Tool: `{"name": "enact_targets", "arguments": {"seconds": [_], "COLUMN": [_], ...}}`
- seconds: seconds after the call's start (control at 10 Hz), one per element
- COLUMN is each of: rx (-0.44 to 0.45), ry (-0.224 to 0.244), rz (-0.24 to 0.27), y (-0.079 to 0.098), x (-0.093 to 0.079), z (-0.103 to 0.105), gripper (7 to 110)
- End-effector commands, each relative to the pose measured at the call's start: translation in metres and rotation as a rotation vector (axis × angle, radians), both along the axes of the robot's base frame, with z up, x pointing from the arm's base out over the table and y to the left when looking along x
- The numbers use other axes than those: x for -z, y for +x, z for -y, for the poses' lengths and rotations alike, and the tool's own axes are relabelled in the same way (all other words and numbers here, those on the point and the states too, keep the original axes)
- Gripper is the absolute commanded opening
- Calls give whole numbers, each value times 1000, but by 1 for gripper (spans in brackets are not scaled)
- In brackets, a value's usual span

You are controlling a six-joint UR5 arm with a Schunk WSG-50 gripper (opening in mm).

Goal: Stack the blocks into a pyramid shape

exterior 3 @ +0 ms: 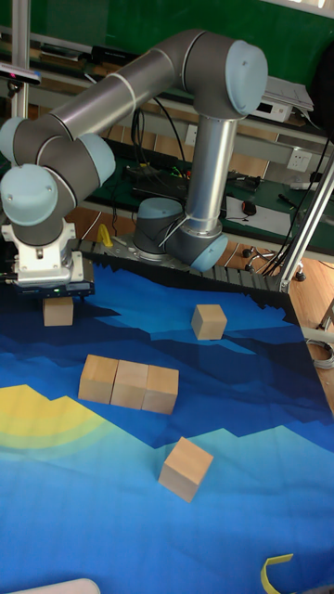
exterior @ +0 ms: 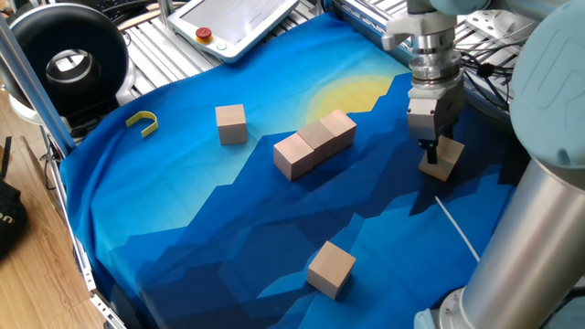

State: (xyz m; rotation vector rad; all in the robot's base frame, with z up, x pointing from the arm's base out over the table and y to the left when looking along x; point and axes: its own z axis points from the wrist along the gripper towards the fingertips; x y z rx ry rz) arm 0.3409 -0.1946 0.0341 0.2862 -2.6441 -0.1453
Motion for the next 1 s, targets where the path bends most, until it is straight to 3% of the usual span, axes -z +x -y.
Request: {"name": "enact_targets", "arguments": {"seconds": [0.0, 0.6, 0.7, 0.9], "rx": [34, 51, 61, 82], "ry": [-12, -46, -60, -76], "rz": [10, 7, 7, 6], "y": [4, 4, 4, 5], "x": [-3, 1, 1, 0], "z": [-2, 3, 5, 5], "gripper": [66, 66, 44, 44]}}
